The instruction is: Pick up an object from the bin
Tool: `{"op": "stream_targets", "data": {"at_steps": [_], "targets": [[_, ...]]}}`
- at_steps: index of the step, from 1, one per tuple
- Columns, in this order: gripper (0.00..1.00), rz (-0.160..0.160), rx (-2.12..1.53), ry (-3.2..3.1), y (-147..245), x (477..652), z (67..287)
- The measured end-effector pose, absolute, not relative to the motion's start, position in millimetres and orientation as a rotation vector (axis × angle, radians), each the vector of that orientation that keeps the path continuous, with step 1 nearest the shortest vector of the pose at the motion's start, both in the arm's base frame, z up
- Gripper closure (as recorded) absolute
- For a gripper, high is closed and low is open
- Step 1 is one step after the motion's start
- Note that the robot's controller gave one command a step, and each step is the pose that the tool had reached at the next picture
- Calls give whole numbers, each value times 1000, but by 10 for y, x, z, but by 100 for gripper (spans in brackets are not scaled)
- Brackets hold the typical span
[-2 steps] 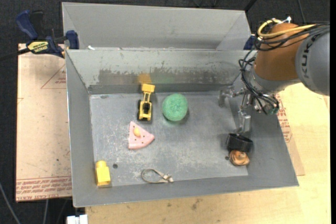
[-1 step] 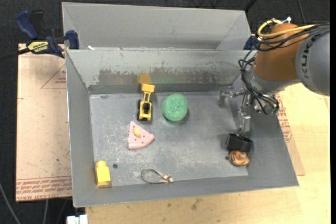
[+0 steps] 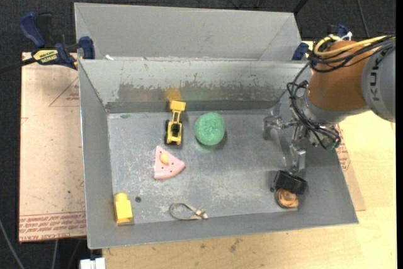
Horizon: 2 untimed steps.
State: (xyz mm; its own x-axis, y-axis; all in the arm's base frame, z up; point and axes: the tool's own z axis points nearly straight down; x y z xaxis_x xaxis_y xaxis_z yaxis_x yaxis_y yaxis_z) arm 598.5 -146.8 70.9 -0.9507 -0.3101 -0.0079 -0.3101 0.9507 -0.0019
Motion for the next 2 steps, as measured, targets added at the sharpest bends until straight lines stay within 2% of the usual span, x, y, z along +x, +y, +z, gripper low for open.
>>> {"op": "stream_targets", "data": {"at_steps": [1, 2], "targets": [[0, 0, -572, 3085, -1474, 5821, 708], [0, 1, -638, 3071, -1470, 5469, 707]]}}
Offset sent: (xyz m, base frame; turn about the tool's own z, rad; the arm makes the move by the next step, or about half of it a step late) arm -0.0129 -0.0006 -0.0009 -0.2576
